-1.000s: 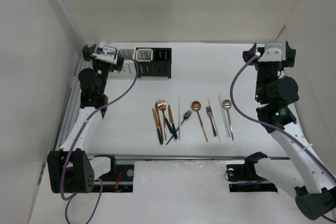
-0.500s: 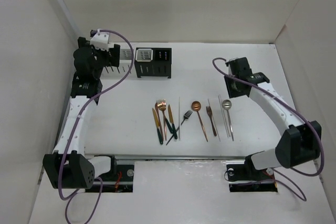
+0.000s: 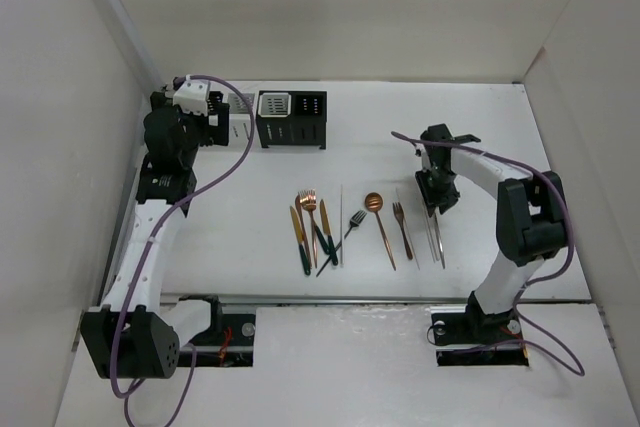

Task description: Sort the eating utensils into containers

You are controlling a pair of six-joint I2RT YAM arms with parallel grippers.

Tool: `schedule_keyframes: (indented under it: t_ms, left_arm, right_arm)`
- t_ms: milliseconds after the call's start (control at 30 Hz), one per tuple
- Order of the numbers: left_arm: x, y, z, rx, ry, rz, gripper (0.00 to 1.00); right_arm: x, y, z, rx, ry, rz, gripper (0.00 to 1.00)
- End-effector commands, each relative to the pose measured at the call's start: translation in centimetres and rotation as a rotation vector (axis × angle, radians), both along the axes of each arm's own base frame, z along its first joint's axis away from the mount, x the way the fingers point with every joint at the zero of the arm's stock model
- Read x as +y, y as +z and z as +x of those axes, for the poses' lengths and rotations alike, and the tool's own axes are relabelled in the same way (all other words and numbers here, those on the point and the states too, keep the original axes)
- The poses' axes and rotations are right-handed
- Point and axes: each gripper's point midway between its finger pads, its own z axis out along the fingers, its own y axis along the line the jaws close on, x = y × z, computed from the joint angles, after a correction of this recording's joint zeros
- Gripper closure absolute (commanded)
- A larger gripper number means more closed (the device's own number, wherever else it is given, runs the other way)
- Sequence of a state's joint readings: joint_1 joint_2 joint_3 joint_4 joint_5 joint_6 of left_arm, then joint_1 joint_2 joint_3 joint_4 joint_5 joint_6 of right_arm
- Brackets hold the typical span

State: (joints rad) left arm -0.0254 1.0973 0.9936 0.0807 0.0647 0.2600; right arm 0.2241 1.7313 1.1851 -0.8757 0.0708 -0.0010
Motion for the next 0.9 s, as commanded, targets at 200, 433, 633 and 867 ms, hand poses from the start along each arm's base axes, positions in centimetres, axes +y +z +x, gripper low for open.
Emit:
schedule_keyframes:
  t_ms: [200, 433, 633, 867]
  left_arm:
    - [0.2, 2.4, -0.5, -0.083, 0.018, -0.004, 0.00]
    - [0.3, 1.5, 0.0, -0.066, 0.017, 0.008, 0.00]
    - [0.7, 2.2, 0.0, -0.085, 0.037, 0.019, 0.00]
    - [0.7, 1.8, 0.2, -0.076, 0.037, 0.019, 0.00]
  right_arm:
    - [-0.6, 0.1, 0.2, 0.040, -0.070, -0.022, 0.61]
    - [-1.4, -2.5, -0.4, 0.116, -0.081, -0.064, 0.62]
    - [-2.0, -3.8, -0.5, 0.139, -0.073, -0.100, 0.70]
    - [-2.6, -4.0, 0.3, 0.126, -0.075, -0.122, 1.00]
